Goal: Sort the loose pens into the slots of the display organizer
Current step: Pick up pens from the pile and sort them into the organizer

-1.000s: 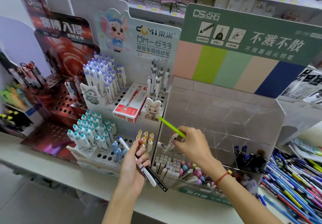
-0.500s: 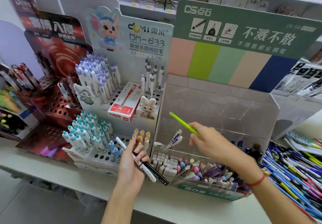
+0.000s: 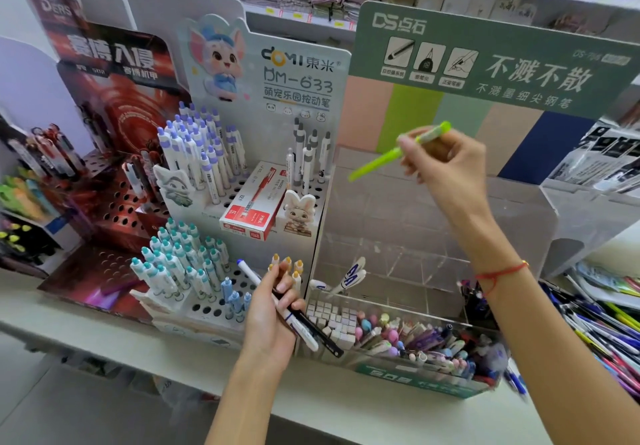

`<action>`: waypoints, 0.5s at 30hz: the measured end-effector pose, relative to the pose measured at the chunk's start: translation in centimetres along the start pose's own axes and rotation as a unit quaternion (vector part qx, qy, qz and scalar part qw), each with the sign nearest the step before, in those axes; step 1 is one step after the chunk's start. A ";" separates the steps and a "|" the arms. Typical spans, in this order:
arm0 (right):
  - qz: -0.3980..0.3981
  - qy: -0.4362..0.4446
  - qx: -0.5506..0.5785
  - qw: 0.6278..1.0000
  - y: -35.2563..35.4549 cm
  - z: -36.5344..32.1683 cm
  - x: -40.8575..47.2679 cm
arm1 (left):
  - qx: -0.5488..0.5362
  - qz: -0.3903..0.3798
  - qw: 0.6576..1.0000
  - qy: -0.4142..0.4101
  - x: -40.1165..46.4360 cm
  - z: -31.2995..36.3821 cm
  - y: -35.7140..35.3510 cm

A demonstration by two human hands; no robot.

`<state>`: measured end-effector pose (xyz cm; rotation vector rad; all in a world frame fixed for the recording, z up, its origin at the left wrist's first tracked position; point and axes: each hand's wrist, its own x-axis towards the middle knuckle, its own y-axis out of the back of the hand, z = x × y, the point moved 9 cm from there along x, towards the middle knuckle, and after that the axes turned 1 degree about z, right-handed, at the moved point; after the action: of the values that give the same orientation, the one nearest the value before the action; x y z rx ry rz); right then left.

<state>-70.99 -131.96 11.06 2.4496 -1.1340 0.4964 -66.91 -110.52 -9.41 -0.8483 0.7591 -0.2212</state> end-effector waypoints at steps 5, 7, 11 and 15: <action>0.085 0.057 -0.176 0.979 -0.8 -0.4 2.7 | 0.002 -0.021 1.000 0.005 0.7 0.4 -2.0; -0.024 -0.006 -0.299 0.954 -3.9 1.7 4.2 | 0.008 -0.024 1.000 0.006 0.8 0.3 -2.5; -0.202 -0.111 -0.291 0.929 -9.2 5.2 4.2 | 0.006 -0.028 0.999 0.019 0.8 -0.2 -3.0; -0.127 -0.054 -0.270 0.953 -7.5 3.2 3.3 | 0.011 -0.052 0.999 0.007 0.4 -0.1 -3.1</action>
<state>-62.64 -131.18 8.33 2.1050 -0.8330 -0.0315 -66.35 -112.85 -7.34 -0.8665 0.7247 -0.3282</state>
